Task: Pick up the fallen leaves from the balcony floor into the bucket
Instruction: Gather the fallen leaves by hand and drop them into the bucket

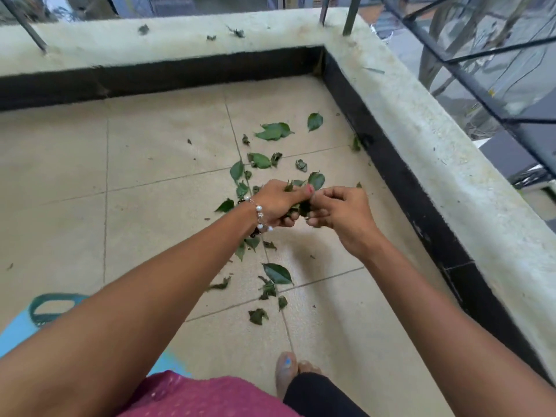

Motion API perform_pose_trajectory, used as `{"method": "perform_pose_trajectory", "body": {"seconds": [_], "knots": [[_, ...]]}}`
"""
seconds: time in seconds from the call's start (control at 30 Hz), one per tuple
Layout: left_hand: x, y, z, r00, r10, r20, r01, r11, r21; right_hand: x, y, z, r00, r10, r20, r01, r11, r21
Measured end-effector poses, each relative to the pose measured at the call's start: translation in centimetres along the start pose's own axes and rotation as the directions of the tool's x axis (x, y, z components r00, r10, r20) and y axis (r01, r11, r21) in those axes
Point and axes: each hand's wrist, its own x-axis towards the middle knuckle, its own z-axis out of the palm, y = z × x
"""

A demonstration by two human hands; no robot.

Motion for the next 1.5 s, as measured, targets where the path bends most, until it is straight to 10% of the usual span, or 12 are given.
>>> {"method": "perform_pose_trajectory", "body": {"seconds": [0.07, 0.13, 0.27, 0.47, 0.7, 0.83, 0.93, 1.33, 1.5], "knots": [[-0.5, -1.0, -1.7, 0.997, -0.041, -0.06, 0.044, 0.998, 0.05, -0.7, 1.5, 0.3, 0.999, 0.025, 0.025, -0.028, 0.992, 0.124], [-0.7, -1.6, -2.9, 0.98, -0.086, -0.181, 0.093, 0.995, 0.029, -1.2, 3.9, 0.8, 0.999, 0.009, 0.036, -0.005, 0.994, -0.106], [-0.7, -1.3, -4.7, 0.916, -0.164, -0.366, 0.093, 0.975, -0.204, -3.7, 7.6, 3.8, 0.91, 0.153, 0.384, 0.23, 0.584, -0.778], [-1.2, -1.9, -4.4, 0.905, -0.216, -0.366, 0.122, 0.957, -0.262, -7.1, 10.7, 6.6, 0.884, 0.014, 0.467, 0.438, 0.324, -0.839], [-1.3, -2.7, -3.4, 0.95, -0.211, -0.23, 0.175, 0.97, -0.168, -5.9, 11.6, 4.9, 0.821, -0.154, 0.549, 0.551, 0.463, -0.694], [-1.6, -3.7, -3.9, 0.963, -0.178, -0.201, 0.164, 0.983, -0.083, -4.8, 9.5, 3.7, 0.969, -0.144, 0.203, 0.237, 0.781, -0.577], [-2.2, -3.7, -4.5, 0.966, -0.226, -0.126, 0.224, 0.974, -0.032, -3.5, 6.8, 3.5, 1.0, -0.012, -0.013, 0.01, 0.993, -0.118], [-2.3, -3.6, -4.4, 0.93, -0.274, -0.244, 0.15, 0.89, -0.43, -1.8, 4.5, 7.9, 0.866, -0.46, 0.197, 0.468, 0.605, -0.644], [-2.6, -3.5, -6.3, 0.905, -0.22, -0.365, 0.109, 0.947, -0.301, -3.2, 4.3, 8.1, 0.914, -0.406, 0.007, 0.364, 0.811, -0.458]]}}
